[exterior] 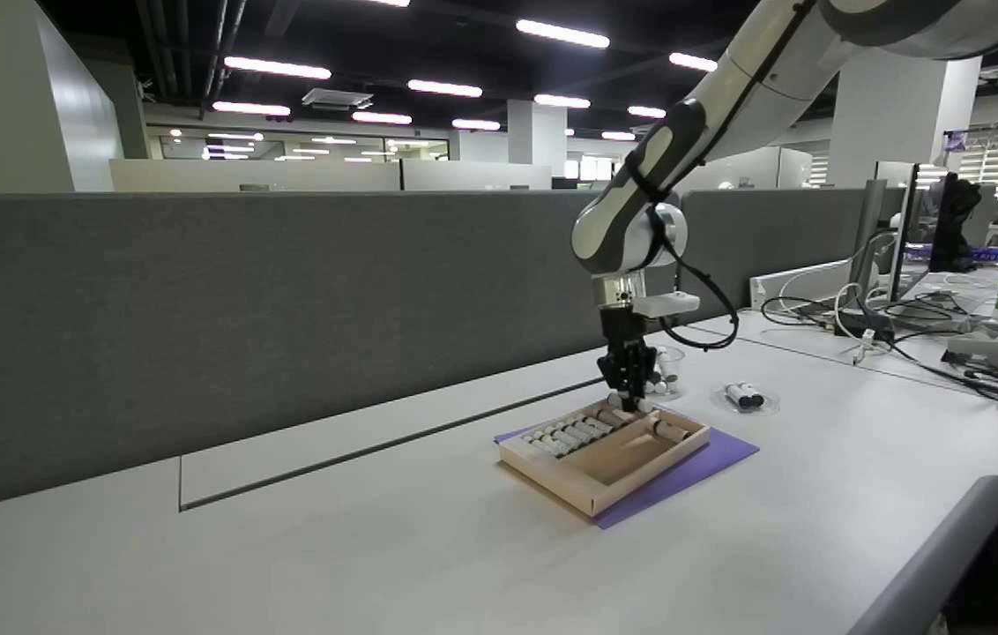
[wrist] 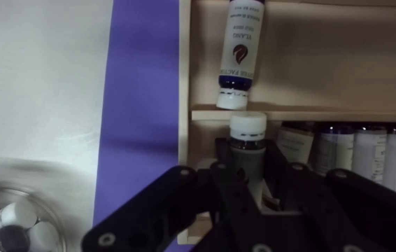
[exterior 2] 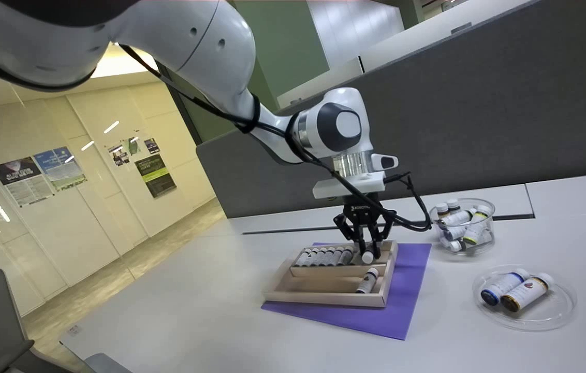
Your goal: Pick the bottle on the purple mat and place it on the tray
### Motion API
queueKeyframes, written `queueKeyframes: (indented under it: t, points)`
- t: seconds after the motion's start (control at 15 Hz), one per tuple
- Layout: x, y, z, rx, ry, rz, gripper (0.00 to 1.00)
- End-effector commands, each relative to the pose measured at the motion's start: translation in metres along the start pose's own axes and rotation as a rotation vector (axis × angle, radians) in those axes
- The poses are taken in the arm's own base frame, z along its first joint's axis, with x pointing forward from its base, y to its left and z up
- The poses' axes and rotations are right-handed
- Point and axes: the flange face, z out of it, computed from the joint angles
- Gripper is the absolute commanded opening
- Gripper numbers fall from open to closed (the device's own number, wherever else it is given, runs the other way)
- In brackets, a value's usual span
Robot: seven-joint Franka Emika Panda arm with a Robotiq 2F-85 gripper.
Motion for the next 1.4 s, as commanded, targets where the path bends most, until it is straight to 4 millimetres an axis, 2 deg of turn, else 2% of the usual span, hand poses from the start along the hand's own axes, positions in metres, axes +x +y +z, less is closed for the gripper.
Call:
queueKeyframes:
  t: [0.0,0.2,0.27,0.33,0.53,0.73,0.8,1.07,1.13,1.27,1.33]
  points:
    - [0.006,0.002,-0.002,-0.024,0.045,-0.007,0.05]
    - [0.008,0.002,0.000,-0.027,0.062,-0.008,0.05]
    - [0.008,0.002,0.001,-0.025,0.059,-0.004,0.45]
    - [0.008,0.002,0.000,-0.025,0.058,-0.002,0.46]
    - [0.009,-0.001,-0.016,-0.014,0.072,-0.004,0.69]
    - [0.013,-0.005,-0.045,0.007,0.100,-0.003,0.91]
    - [0.013,-0.007,-0.061,0.019,0.114,-0.003,0.97]
    - [0.004,-0.002,-0.126,0.044,0.143,0.030,1.00]
    - [0.013,-0.008,-0.096,0.025,0.139,0.006,1.00]
    - [0.007,-0.004,-0.122,0.030,0.150,0.015,1.00]
    - [0.006,-0.002,-0.127,0.033,0.152,0.018,1.00]
